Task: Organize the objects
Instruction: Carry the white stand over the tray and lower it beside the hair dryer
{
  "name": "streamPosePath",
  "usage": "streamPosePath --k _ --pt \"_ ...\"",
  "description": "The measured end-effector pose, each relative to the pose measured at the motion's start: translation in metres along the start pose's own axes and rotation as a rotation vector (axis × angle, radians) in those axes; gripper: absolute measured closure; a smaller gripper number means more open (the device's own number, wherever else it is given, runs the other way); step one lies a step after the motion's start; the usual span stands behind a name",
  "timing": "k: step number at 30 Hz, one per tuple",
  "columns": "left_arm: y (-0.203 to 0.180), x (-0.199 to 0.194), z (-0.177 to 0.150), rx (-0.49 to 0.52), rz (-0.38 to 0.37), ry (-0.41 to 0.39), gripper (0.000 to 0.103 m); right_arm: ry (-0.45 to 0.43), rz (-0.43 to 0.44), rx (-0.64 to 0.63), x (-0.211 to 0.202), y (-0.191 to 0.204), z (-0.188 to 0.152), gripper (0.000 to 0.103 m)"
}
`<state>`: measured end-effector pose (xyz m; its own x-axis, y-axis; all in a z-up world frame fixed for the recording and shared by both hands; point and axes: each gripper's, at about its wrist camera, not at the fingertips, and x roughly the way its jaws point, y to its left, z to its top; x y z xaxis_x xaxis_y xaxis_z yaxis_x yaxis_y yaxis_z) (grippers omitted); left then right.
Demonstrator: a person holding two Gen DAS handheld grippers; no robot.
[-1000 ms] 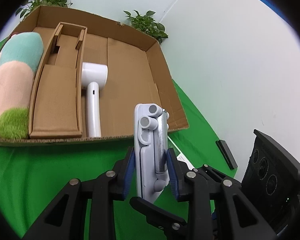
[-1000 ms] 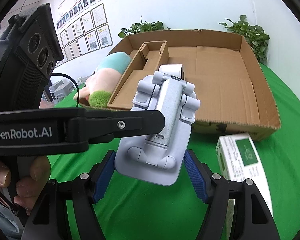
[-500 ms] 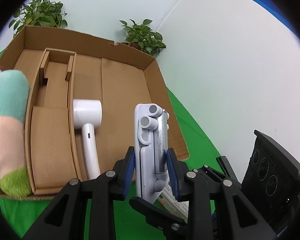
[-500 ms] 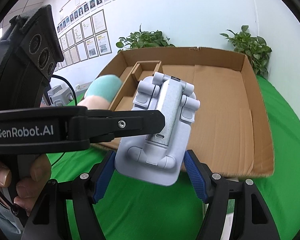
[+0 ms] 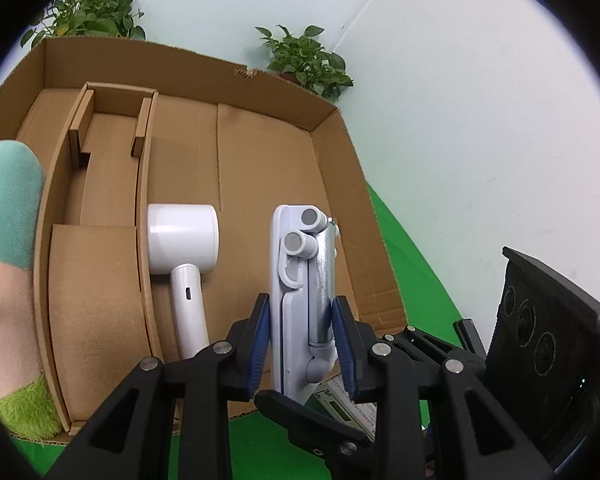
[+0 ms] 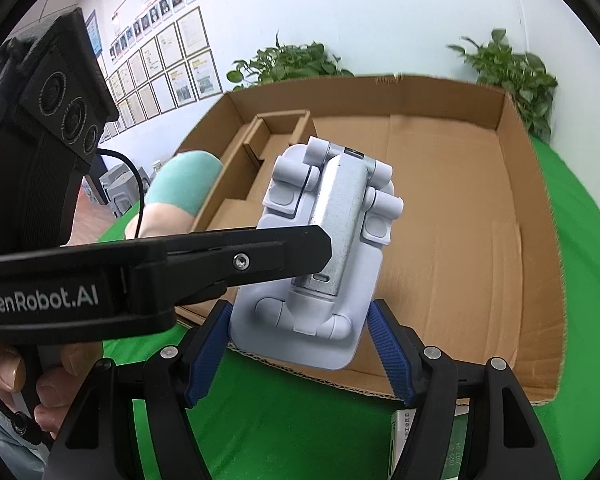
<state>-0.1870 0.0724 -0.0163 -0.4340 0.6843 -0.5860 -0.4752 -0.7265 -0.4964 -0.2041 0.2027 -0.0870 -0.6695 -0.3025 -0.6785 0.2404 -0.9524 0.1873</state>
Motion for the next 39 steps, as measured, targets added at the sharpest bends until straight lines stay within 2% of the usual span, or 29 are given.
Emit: streamPosePath --k 16,17,18,20,21,28,33,39 --pt "0.013 0.04 -0.006 -0.022 0.098 0.108 0.074 0.136 0.088 0.096 0.046 -0.034 -0.014 0.036" --pt "0.014 0.044 -0.006 -0.019 0.108 0.12 0.08 0.142 0.088 0.097 0.049 -0.035 -0.014 0.036" --pt "0.015 0.049 -0.007 -0.015 0.122 0.147 0.089 0.144 0.089 0.093 0.051 -0.035 -0.015 0.05" --pt "0.018 0.056 -0.011 -0.018 0.159 0.168 0.089 0.144 0.065 0.084 0.051 -0.036 -0.013 0.055" --pt "0.02 0.056 -0.011 -0.025 0.154 0.16 0.09 0.148 0.07 0.089 0.053 -0.037 -0.012 0.058" --pt "0.021 0.051 -0.017 -0.066 0.139 0.158 0.091 0.15 0.075 0.077 0.056 -0.038 -0.015 0.057" --pt "0.023 0.058 -0.012 -0.105 0.116 0.153 0.09 0.142 0.031 0.036 0.052 -0.031 -0.015 0.06" --pt "0.021 0.059 -0.012 -0.075 0.173 0.167 0.089 0.155 0.042 0.048 0.058 -0.034 -0.014 0.057"
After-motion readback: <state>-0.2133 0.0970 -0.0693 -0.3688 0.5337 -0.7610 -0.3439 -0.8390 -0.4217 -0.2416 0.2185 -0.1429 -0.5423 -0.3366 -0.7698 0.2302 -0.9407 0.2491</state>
